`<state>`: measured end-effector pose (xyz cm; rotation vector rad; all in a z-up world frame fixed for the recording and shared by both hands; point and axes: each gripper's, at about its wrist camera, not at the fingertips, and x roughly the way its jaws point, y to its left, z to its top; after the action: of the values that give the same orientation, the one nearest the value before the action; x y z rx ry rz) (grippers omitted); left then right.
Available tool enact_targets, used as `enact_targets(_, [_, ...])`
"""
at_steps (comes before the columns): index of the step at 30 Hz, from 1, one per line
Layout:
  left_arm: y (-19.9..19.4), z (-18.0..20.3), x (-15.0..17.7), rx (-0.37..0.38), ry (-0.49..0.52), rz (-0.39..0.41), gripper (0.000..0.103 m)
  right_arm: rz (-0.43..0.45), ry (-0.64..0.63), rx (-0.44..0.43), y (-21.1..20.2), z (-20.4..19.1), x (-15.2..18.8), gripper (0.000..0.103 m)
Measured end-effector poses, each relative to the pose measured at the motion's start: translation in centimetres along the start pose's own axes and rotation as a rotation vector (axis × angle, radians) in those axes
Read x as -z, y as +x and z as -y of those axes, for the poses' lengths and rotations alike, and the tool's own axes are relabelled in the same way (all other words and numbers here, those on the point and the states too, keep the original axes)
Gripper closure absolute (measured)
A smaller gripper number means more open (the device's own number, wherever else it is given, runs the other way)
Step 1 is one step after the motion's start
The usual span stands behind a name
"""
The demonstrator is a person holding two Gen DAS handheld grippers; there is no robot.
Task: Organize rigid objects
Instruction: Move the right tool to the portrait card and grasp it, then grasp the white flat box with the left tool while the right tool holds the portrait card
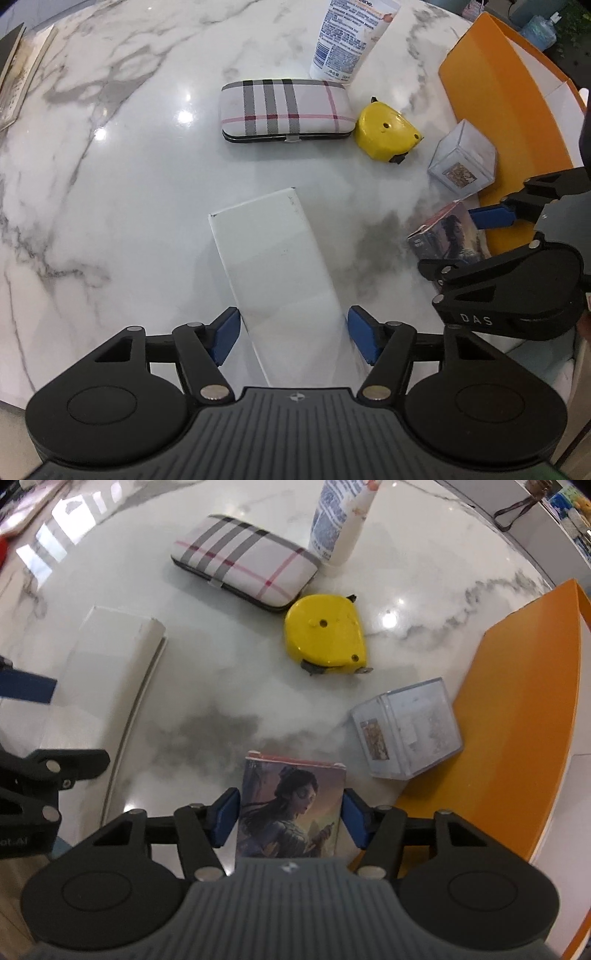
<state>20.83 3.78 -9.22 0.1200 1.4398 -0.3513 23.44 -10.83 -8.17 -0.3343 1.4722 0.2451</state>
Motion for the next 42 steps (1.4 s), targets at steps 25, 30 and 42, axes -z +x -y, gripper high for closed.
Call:
enact_targets(25, [0.5, -2.1, 0.4, -0.094, -0.008, 0.035, 0.023, 0.189, 0.077, -0.139, -1.0, -1.8, 2.6, 0.034])
enact_targets(30, [0.8, -2.6, 0.5, -0.071, -0.05, 0.046, 0.029, 0.231, 0.067, -0.128, -0.7, -2.3, 3.1, 0.035])
enact_targets(42, [0.0, -2.9, 1.1, -0.04, -0.076, 0.073, 0.031, 0.277, 0.069, -0.134, -1.1, -2.6, 3.2, 0.046])
